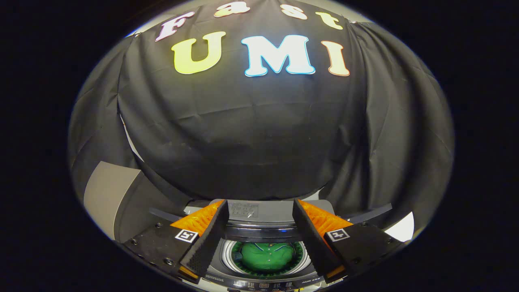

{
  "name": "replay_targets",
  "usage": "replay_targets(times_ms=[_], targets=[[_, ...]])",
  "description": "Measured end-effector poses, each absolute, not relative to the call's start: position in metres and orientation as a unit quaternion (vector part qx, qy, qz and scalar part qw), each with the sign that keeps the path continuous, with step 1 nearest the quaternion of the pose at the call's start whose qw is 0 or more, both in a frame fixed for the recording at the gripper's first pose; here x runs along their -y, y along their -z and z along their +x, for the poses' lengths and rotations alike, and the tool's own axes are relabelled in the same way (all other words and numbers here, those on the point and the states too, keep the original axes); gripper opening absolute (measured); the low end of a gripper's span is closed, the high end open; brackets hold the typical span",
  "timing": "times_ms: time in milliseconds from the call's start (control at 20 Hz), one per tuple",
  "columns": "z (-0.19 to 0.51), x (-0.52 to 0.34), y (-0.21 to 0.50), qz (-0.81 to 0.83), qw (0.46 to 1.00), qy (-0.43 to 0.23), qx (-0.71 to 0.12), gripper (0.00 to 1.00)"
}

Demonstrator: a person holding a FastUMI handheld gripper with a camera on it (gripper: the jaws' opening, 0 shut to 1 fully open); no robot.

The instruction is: Put the clothes into the washing machine and then close the washing machine lid.

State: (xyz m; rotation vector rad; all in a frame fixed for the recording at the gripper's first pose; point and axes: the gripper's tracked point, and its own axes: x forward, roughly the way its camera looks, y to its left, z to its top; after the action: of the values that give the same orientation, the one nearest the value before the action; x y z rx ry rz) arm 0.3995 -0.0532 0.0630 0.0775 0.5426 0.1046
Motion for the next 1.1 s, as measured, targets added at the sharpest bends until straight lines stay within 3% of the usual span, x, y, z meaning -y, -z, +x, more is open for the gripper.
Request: replay_targets(times_ms=[400,800,1100], targets=[[0.337,0.051,-0.028,0.043,0.971,-0.047,-0.231,0.99],[0.243,0.057,0.109,0.091,0.940,-0.022,-0.328,0.99],[0.200,0.058,0.078,0.070,0.969,-0.036,-0.232,0.99]])
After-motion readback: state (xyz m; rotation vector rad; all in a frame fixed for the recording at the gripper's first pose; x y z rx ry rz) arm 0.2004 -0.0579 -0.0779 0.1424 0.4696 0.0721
